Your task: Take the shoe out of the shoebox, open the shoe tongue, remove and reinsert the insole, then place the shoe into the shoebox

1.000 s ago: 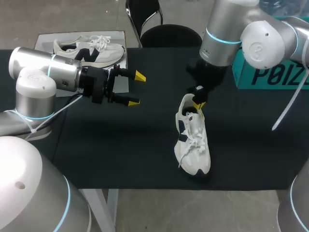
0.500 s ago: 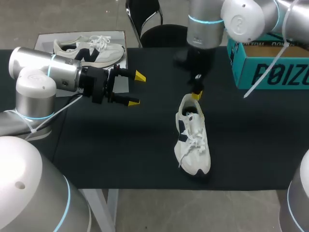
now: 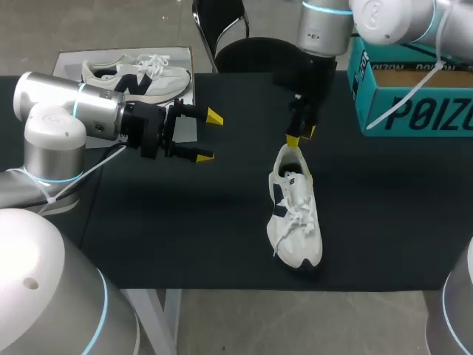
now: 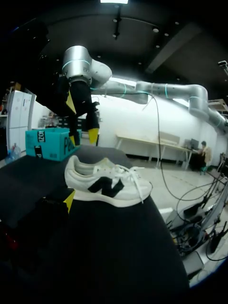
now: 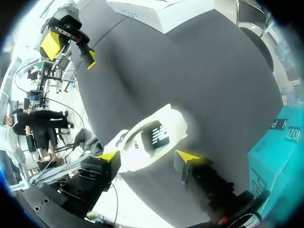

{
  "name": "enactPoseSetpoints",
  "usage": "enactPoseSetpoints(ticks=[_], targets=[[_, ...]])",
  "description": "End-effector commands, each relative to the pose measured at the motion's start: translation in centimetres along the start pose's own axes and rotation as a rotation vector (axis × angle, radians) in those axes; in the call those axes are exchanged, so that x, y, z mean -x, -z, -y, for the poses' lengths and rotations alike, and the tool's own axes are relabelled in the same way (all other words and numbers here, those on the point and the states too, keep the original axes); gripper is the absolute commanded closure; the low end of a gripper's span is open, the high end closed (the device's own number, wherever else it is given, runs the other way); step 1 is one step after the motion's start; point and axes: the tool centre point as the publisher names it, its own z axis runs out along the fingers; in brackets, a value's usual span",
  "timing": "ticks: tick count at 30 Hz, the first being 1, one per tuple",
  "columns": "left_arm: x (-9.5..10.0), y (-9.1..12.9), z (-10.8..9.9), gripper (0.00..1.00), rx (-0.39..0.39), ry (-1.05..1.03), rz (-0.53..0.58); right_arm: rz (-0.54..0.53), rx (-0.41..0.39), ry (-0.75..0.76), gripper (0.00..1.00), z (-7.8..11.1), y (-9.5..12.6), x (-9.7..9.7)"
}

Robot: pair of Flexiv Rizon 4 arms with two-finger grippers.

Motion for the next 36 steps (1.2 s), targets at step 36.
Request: enactPoseSetpoints(ticks=[36], targets=[[0.0, 0.0, 0.0, 0.0, -0.001, -0.001, -0.002, 0.409, 0.062, 0.493, 0.0, -1.5, -1.7, 0.2]])
